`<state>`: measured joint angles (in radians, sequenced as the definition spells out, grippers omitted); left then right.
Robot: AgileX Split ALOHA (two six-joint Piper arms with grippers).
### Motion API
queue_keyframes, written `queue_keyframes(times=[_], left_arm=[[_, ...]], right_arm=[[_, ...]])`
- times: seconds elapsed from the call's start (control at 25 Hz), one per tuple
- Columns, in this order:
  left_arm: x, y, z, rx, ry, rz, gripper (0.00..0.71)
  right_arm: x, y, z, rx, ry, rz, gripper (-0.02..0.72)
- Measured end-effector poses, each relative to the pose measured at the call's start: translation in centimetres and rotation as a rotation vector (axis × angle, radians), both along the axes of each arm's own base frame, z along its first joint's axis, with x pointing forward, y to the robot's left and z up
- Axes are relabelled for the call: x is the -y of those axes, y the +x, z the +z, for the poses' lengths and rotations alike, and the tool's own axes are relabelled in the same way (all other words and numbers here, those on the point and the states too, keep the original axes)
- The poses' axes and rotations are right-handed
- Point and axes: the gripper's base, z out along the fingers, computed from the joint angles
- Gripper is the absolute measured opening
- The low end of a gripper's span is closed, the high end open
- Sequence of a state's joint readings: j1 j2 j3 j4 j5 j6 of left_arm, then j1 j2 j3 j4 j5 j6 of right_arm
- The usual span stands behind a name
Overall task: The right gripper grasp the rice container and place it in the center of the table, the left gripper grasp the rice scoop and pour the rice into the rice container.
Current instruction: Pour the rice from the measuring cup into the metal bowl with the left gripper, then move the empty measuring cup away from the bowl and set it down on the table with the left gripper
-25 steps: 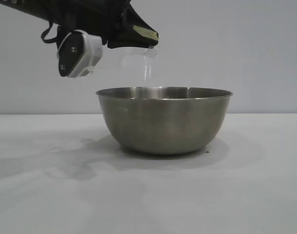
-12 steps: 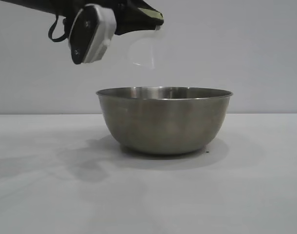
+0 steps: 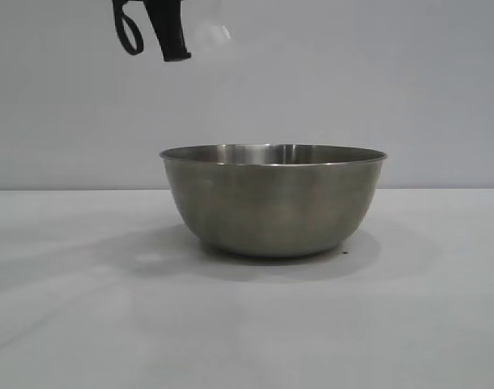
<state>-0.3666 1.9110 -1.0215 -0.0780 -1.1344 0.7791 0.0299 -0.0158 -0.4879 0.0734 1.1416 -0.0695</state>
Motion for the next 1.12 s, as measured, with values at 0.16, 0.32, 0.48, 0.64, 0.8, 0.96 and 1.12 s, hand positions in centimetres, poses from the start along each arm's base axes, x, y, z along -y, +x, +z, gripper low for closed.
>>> queue_keyframes(times=[0.16, 0.32, 0.48, 0.64, 0.8, 0.96, 1.12], left_arm=[[-1.3, 0.4, -0.4, -0.08, -0.134, 0.108, 0.0], [-2.3, 0.7, -1.5, -0.208, -0.256, 0.196, 0.0], [-2.9, 0.9, -2.6, -0.329, -0.371, 0.21, 0.0], [-4.7, 0.5, -4.2, -0.406, -0.483, 0.226, 0.0], [-6.6, -0.3, -6.0, -0.476, -0.566, 0.189, 0.0], [-7.3, -0.9, -7.7, -0.516, -0.565, 0.144, 0.0], [-6.8, -0.6, -10.4, -0.543, -0.517, 0.1, 0.0]], right_arm=[[0.0, 0.0, 0.0, 0.0, 0.0, 0.0, 0.549], [0.0, 0.0, 0.0, 0.0, 0.0, 0.0, 0.549], [0.0, 0.0, 0.0, 0.0, 0.0, 0.0, 0.549], [0.0, 0.0, 0.0, 0.0, 0.0, 0.0, 0.549], [0.0, 0.0, 0.0, 0.0, 0.0, 0.0, 0.549], [0.0, 0.0, 0.0, 0.0, 0.0, 0.0, 0.549], [0.0, 0.0, 0.0, 0.0, 0.0, 0.0, 0.549]])
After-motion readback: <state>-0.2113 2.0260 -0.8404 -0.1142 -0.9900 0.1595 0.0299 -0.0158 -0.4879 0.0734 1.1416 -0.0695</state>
